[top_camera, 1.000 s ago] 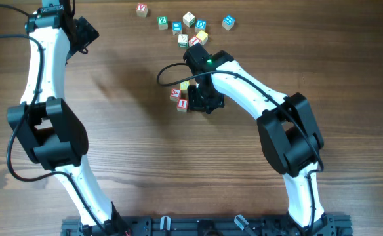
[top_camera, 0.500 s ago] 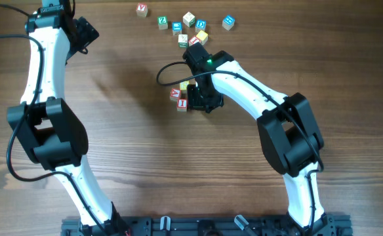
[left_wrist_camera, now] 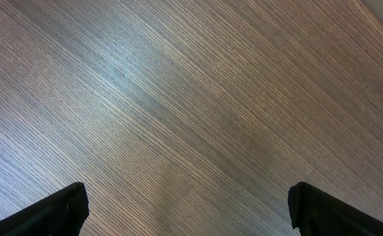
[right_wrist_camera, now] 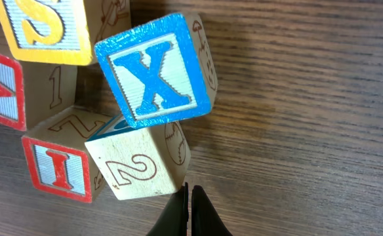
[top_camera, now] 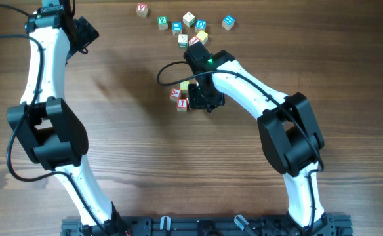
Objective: Form a circle
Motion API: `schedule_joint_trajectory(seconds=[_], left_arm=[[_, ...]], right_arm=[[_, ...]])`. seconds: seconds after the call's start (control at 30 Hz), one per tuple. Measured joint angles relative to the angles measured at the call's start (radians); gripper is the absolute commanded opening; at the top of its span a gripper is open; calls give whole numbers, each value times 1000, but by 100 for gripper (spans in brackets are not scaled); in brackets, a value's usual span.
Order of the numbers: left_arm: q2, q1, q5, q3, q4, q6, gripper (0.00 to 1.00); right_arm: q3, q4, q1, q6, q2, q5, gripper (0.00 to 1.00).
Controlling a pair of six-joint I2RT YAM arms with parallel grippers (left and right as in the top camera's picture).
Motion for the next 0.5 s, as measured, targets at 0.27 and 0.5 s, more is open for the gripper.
schedule_joint_trajectory(seconds=[0.27,0.5], left_arm=[[0,0,0,0,0,0,100],[0,0,0,0,0,0,100]], right_arm=[[0,-11,0,-2,0,4,5],[17,-109,-42,-6,0,8,5]])
